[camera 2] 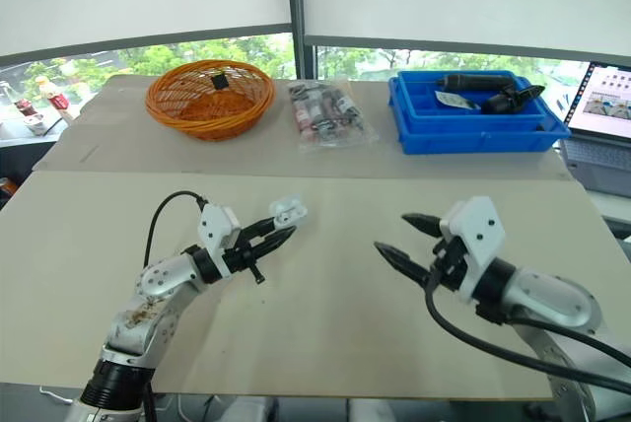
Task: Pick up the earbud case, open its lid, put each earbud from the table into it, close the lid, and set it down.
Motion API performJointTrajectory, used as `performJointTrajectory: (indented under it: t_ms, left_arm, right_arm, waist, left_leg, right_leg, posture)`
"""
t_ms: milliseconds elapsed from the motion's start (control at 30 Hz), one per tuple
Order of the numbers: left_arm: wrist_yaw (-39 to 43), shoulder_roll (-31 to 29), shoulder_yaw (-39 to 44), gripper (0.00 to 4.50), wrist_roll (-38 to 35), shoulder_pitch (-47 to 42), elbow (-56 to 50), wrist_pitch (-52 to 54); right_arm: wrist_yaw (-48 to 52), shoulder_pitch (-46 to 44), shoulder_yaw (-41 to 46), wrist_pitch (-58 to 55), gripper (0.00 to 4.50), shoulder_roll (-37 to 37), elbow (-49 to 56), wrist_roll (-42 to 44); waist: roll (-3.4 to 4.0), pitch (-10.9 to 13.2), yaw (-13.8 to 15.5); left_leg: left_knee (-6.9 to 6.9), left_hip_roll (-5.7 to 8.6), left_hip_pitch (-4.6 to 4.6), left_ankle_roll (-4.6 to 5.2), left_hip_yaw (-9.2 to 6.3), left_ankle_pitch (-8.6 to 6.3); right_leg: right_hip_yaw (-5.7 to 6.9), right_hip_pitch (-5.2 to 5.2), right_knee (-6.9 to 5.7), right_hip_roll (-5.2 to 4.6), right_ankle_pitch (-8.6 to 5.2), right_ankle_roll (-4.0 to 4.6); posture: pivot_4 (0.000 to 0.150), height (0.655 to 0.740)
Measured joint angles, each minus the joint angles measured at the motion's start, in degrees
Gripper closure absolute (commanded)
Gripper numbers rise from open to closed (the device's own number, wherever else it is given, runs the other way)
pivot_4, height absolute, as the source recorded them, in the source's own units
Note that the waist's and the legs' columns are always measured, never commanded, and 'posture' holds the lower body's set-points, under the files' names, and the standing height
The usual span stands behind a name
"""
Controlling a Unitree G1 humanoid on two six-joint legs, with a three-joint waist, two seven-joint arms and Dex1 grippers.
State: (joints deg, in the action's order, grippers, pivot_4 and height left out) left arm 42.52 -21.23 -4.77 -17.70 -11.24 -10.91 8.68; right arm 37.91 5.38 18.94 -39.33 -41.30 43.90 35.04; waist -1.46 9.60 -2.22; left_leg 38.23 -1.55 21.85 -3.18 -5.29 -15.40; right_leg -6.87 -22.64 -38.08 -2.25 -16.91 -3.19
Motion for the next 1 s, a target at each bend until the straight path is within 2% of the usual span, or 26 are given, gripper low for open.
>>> performJointTrajectory:
  t_ms: [100,233,367,400,600,800,1000]
  left_arm:
    - [0.83,-1.44,-0.06,3.93,0.45,2.54,0.02,-0.65]
    - [0.73,-1.73,0.78,3.93,0.40,3.26,0.39,-1.40]
    - [0.63,-1.82,2.10,3.93,0.31,4.06,0.31,-2.24]
    - [0.63,-1.72,2.06,3.93,0.32,4.49,0.27,-2.36]
    - [0.73,-1.47,1.92,3.93,0.34,5.07,0.26,-2.46]
    - [0.79,-1.38,1.89,3.93,0.34,4.85,0.27,-2.50]
    - [0.89,-1.24,1.28,3.93,0.34,4.40,0.21,-2.48]
  right_arm:
    - [2.99,11.86,5.98,0.12,1.06,-2.62,0.80,-1.14]
    - [6.27,24.28,12.51,4.19,1.06,-3.90,0.21,-8.09]
    - [8.17,30.11,16.71,6.67,0.00,-3.91,-1.08,-12.19]
    - [8.19,30.90,17.00,6.76,0.00,-3.84,-1.55,-13.02]
    - [5.24,28.84,14.37,7.18,0.00,-1.79,-2.01,-16.64]
    - [0.07,22.21,11.86,1.72,0.00,2.60,-0.91,-13.85]
    - [-13.26,12.23,1.32,-7.24,0.00,12.02,0.53,-14.18]
  waist:
    - [0.00,0.00,0.46]
    - [-0.01,0.01,1.03]
    - [-0.01,0.00,0.92]
    - [-0.01,0.00,0.90]
    - [0.00,0.00,1.01]
    - [0.00,0.00,1.18]
    - [0.11,0.00,1.02]
  left_leg:
    - [-0.01,0.00,-0.11,0.05,-0.02,-0.03]
    - [0.00,0.04,-0.47,0.05,0.04,-0.03]
    - [0.00,0.03,-0.51,0.04,0.06,-0.03]
    - [0.00,0.03,-0.51,0.04,0.06,-0.03]
    - [0.00,0.04,-0.49,0.04,0.06,-0.03]
    - [-0.03,0.04,-0.48,0.04,0.06,-0.03]
    - [-0.10,0.06,-0.49,0.02,0.05,-0.02]
  right_leg:
    - [0.02,0.18,0.11,-0.02,-0.02,-0.03]
    - [-0.02,0.50,0.10,-0.05,-0.04,-0.06]
    - [-0.05,0.52,0.09,-0.03,-0.04,-0.07]
    - [-0.06,0.52,0.09,-0.03,-0.04,-0.07]
    - [-0.06,0.51,0.10,-0.04,-0.04,-0.07]
    - [-0.06,0.50,0.12,-0.05,-0.04,-0.07]
    - [-0.07,0.46,0.11,-0.07,-0.04,-0.07]
  posture:
    - [0.150,0.7329]
    - [0.150,0.7329]
    - [0.150,0.7329]
    - [0.150,0.7329]
    - [0.150,0.7329]
    - [0.150,0.7329]
    - [0.150,0.7329]
